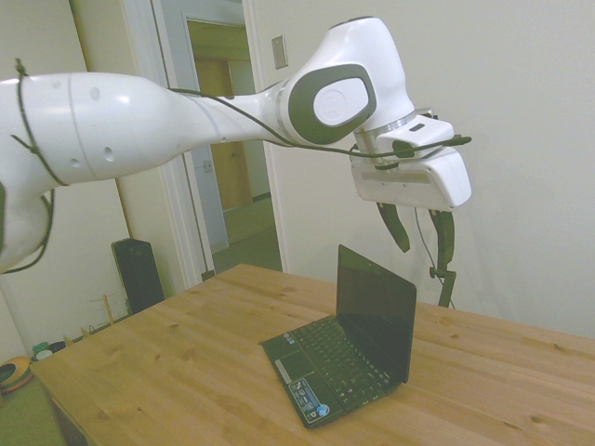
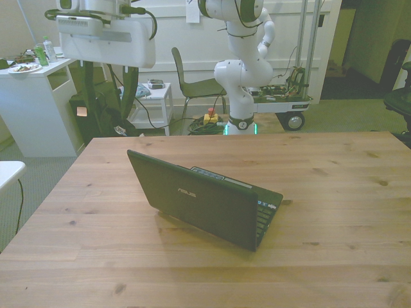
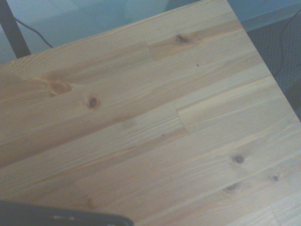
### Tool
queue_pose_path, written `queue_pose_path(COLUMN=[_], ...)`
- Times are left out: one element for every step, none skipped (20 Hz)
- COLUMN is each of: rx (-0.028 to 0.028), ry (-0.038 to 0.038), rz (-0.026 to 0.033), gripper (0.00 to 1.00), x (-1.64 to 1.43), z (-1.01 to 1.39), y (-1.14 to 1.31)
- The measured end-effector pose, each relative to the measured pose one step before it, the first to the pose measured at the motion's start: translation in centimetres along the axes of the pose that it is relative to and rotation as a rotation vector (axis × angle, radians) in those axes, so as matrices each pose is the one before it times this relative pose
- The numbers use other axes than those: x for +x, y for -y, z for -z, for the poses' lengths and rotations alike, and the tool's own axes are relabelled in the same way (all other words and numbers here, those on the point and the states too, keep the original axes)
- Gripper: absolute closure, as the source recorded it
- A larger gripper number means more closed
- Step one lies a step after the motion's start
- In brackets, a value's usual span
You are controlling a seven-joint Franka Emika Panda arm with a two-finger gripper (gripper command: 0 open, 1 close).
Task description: Close the laptop
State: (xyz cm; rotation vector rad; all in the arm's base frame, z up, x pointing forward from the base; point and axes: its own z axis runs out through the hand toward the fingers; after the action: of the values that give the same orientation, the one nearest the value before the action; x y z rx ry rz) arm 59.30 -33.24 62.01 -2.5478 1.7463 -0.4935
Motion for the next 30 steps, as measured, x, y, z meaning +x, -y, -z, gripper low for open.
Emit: queue_pose_path(rx=[-0.00024,-0.00086,-0.00197,0.00038,0.00130,0.00232,0.00260,0.00665,0.00255,-0.00151,-0.00272,-0.00287,-0.00356,-0.00361,-0.00321,-0.00331,-0.00244,-0.00118,-0.00188,-0.00127,-0.00119,-0.00127,-0.00064,-0.00084,-0.00033,0.00028,0.00016,0.00089,0.00213,0.00269], ry=[0.00116,-0.00036,0.00097,-0.00037,0.00579,0.00734,0.00605,0.00807,0.00721,0.00513,0.00405,0.00437,0.00440,0.00428,0.00395,0.00299,0.00142,-0.00068,-0.00129,-0.00137,-0.00167,-0.00146,-0.00124,-0.00026,-0.00023,-0.00103,-0.00104,-0.00208,-0.00287,-0.00220], rz=[0.00862,0.00986,0.00882,0.00804,0.00667,0.00523,0.00301,0.00220,0.00137,0.00152,0.00116,0.00079,0.00002,-0.00060,-0.00077,-0.00156,-0.00189,-0.00232,-0.00372,-0.00406,-0.00444,-0.00353,-0.00284,-0.00264,-0.00218,-0.00134,-0.00111,-0.00178,-0.00157,-0.00080], gripper=[0.00,0.00,0.00,1.00,1.00,1.00,1.00,1.00,1.00,1.00,1.00,1.00,1.00,1.00,1.00,1.00,1.00,1.00,1.00,1.00,1.00,1.00,1.00,1.00,1.00,1.00,1.00,1.00,1.00,1.00], x=[0.054,0.010,-0.039,-0.036,-0.114,-0.140,-0.109,-0.132,-0.107,-0.080,-0.046,-0.050,-0.028,-0.021,-0.021,0.014,0.037,0.069,0.109,0.098,0.107,0.092,0.062,0.037,0.018,0.026,0.030,0.042,0.029,-0.023], z=[-0.451,-0.413,-0.321,-0.227,-0.205,-0.146,-0.127,-0.149,-0.265,-0.343,-0.349,-0.329,-0.337,-0.307,-0.250,-0.246,-0.188,-0.151,-0.074,0.002,0.020,0.011,-0.012,-0.058,-0.099,-0.127,-0.167,-0.192,-0.209,-0.237], y=[0.941,0.938,0.775,0.692,0.600,0.520,0.413,0.359,0.207,0.119,0.077,0.044,-0.003,-0.051,-0.064,-0.098,-0.092,-0.093,-0.141,-0.118,-0.123,-0.107,-0.059,-0.028,0.014,0.035,0.043,0.059,0.107,0.165])
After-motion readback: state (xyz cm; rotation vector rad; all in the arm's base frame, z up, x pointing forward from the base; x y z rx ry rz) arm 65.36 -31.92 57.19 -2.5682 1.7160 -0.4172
